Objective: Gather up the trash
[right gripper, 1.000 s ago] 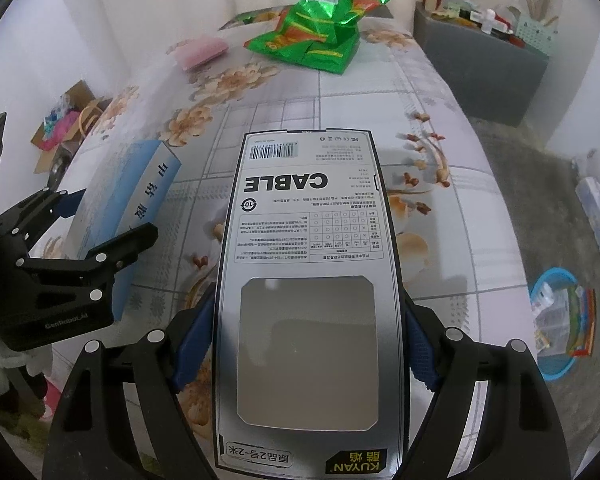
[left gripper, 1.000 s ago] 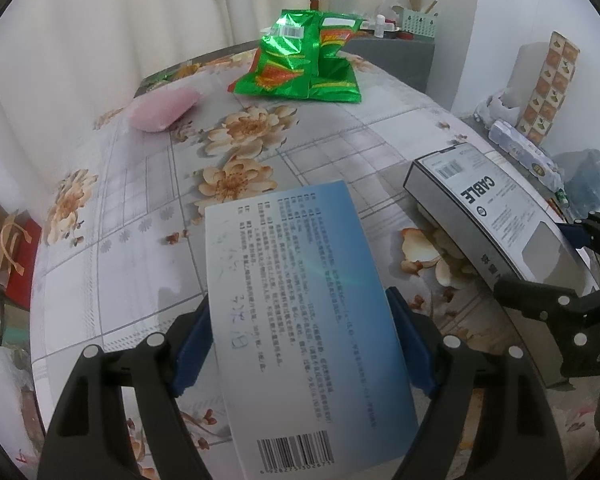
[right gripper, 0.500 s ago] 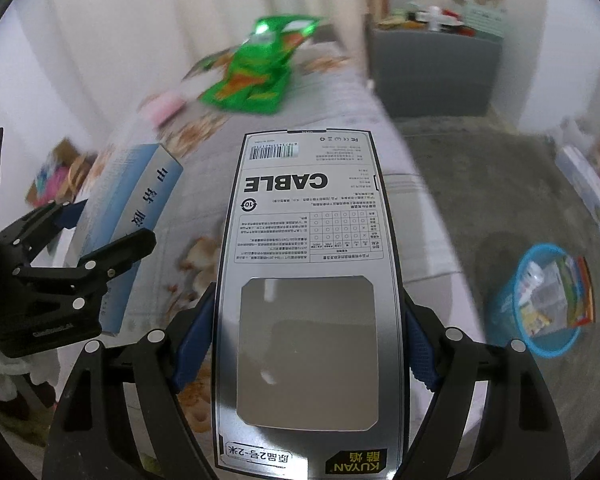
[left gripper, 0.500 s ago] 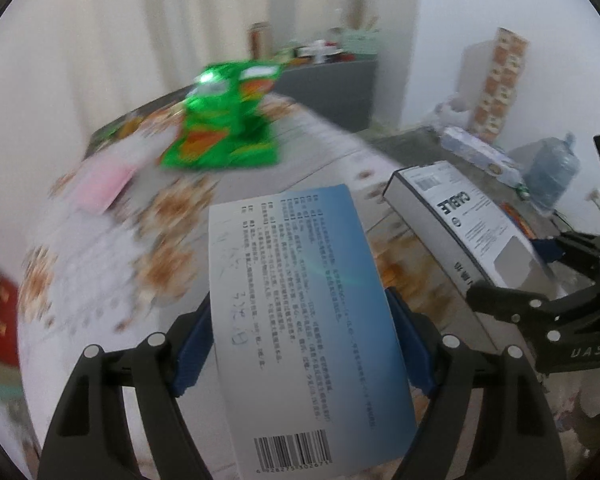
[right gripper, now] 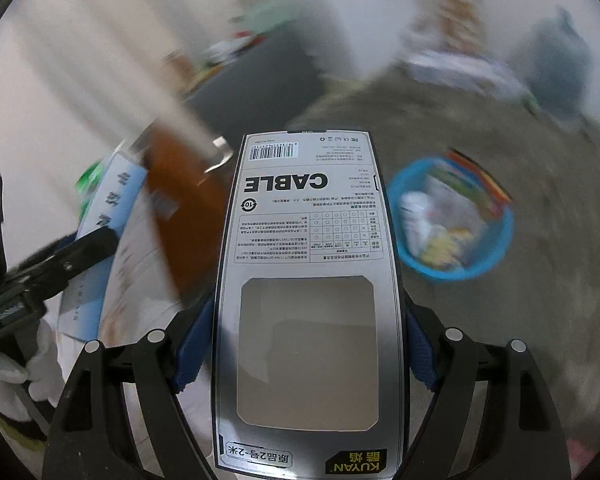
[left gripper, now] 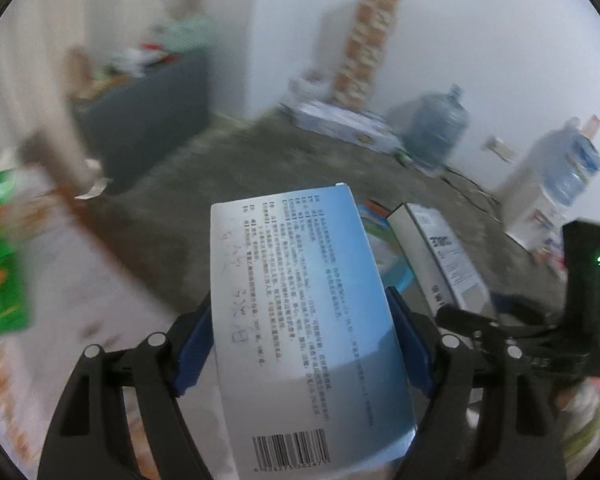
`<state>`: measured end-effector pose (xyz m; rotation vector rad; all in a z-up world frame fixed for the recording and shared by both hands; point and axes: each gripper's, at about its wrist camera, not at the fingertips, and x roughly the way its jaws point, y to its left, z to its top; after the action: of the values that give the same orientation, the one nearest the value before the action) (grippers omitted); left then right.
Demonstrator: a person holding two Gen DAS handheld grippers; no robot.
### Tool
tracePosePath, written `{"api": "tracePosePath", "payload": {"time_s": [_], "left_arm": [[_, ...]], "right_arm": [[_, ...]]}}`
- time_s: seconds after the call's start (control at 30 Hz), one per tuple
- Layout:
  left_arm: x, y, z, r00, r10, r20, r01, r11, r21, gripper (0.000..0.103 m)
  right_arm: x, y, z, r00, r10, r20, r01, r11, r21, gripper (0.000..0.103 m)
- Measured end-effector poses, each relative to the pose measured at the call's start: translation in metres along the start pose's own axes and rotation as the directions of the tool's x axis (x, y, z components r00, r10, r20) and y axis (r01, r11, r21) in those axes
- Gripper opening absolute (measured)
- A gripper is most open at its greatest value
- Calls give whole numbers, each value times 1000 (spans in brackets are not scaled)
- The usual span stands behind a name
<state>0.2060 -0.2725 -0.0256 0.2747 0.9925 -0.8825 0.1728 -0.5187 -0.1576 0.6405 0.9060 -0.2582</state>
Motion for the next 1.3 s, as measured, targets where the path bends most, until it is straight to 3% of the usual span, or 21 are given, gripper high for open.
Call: {"api": "tracePosePath", "payload": {"time_s": [0.1, 0.2, 0.37, 0.5, 0.7, 0.93, 1.23, 1.3], "left_arm": [[63, -32, 28, 990, -81, -118, 82, 997, 6, 77], [120, -54, 43, 970, -116, -214, 119, 993, 3, 75], [200, -73, 59, 940, -129, -316, 130, 991, -17, 73], [243, -70, 61, 919, -123, -374, 109, 992, -58, 67], [227, -54, 61, 933, -121, -339, 109, 993, -55, 66], [212, -43, 58, 943, -109, -314, 93, 993, -67, 67], [178, -33, 54, 962, -114, -250, 100, 993, -69, 71], [176, -32, 53, 962, -115, -248, 100, 992, -72, 71]], "right_arm": [[11, -52, 5, 1000, -25, -14, 27, 991, 132, 77], [27, -91, 11, 999, -4, -33, 12, 970, 243, 77], [78, -147, 19, 996, 57, -71, -22, 907, 420, 77], [116, -177, 31, 993, 47, -110, 14, 868, 496, 77], [111, -180, 34, 994, 51, -92, 0, 875, 484, 77], [132, -181, 48, 991, 32, -132, 27, 906, 422, 78], [164, -168, 87, 987, -149, -67, 162, 943, 289, 79], [159, -170, 81, 989, -140, -43, 146, 940, 310, 79]]}}
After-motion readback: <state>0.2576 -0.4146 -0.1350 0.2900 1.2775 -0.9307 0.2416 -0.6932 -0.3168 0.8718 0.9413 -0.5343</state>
